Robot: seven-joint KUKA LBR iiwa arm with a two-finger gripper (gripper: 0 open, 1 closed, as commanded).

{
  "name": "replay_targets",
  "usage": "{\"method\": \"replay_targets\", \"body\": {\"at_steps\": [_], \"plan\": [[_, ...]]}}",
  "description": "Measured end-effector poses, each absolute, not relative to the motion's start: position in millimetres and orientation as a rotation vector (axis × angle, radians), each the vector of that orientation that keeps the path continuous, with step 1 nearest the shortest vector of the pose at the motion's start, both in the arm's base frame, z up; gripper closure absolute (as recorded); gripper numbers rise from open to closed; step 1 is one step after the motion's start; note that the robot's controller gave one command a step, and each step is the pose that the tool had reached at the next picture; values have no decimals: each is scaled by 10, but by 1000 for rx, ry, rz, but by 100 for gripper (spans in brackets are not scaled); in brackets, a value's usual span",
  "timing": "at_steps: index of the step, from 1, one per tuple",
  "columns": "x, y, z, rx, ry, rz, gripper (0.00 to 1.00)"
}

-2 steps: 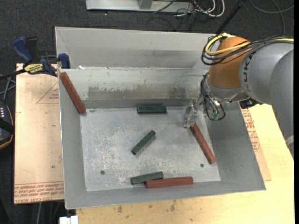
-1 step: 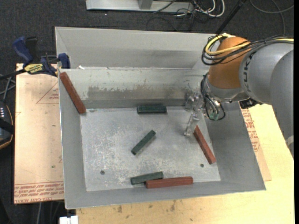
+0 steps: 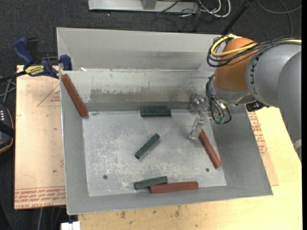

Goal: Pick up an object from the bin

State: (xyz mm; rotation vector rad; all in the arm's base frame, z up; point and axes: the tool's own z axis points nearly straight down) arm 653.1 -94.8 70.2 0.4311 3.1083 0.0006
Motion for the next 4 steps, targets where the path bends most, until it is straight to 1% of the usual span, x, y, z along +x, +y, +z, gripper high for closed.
{"method": "replay_targets", "body": {"at_steps": [1,2,3,4], "plan": [[6406,-797,878,331,3130,-2,0],[6446,-126,1032,224,3128,1,0],[6352,164,1214,140,3137,5,0],[6276,446,919,57,3135,1,0]]}}
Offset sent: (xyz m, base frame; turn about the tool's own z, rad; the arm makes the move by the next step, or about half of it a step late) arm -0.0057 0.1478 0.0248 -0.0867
